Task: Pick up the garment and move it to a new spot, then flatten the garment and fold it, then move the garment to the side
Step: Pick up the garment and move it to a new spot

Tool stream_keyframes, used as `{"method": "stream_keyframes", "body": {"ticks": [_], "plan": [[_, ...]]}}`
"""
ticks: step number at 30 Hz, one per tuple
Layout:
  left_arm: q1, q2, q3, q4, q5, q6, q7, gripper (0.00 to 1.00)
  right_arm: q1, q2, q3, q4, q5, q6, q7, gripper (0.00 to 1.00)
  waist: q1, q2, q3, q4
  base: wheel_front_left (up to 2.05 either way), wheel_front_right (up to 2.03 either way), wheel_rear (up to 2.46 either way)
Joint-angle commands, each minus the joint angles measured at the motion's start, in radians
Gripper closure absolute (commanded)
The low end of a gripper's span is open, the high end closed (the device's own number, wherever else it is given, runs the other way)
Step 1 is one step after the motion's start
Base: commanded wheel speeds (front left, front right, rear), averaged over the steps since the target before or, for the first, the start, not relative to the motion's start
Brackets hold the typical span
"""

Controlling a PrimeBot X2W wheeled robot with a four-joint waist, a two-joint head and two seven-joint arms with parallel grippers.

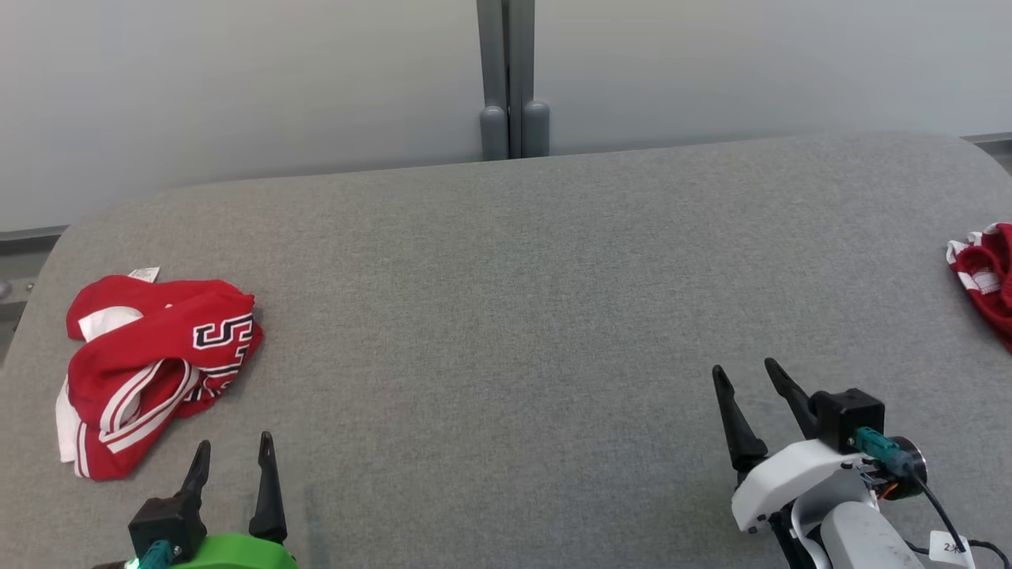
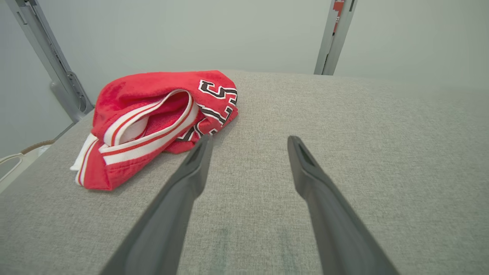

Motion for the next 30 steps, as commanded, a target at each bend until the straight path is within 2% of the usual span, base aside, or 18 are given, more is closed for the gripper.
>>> {"method": "stream_keyframes", "body": {"ticks": [1, 5, 13, 19, 24, 27, 30], "plan": [[-0.002, 0.001, 0.005, 0.002, -0.013, -0.003, 0.000, 0.00, -0.003, -0.003, 0.008, -0.008, -0.005, -0.002, -0.004, 0.00, 0.0001, 0.0000, 0.007, 0.022, 0.00, 0.00, 0.00], [-0.018, 0.001, 0.020, 0.020, -0.018, -0.003, 0.000, 0.00, -0.013, -0.003, 0.035, -0.024, -0.013, -0.002, -0.004, 0.00, 0.0001, 0.0000, 0.018, 0.091, 0.00, 0.00, 0.00], [-0.019, 0.002, 0.063, 0.051, -0.030, -0.005, 0.000, 0.00, -0.030, -0.005, 0.079, -0.036, 0.029, -0.002, -0.004, 0.00, 0.0001, 0.0000, 0.029, 0.291, 0.00, 0.00, 0.00], [0.004, 0.001, 0.116, 0.063, -0.027, -0.006, 0.000, 0.00, -0.035, -0.005, 0.116, -0.037, 0.057, -0.002, -0.004, 0.00, 0.0001, 0.0000, 0.026, 0.390, 0.00, 0.00, 0.00], [0.006, 0.001, 0.145, 0.079, -0.053, -0.008, 0.000, 0.00, -0.052, -0.005, 0.145, -0.025, 0.067, -0.002, -0.004, 0.00, 0.0001, 0.0000, 0.039, 0.413, 0.00, 0.00, 0.00], [-0.020, 0.011, 0.118, 0.097, -0.084, -0.008, 0.000, 0.00, -0.067, -0.004, 0.159, -0.028, 0.064, -0.002, -0.004, 0.00, 0.0001, 0.0000, 0.058, 0.401, 0.00, 0.00, 0.00], [-0.066, 0.052, 0.060, 0.118, -0.147, -0.008, 0.000, 0.00, -0.095, -0.005, 0.167, -0.035, 0.053, -0.002, -0.004, 0.00, 0.0001, 0.0000, 0.091, 0.380, 0.00, 0.00, 0.00]]}}
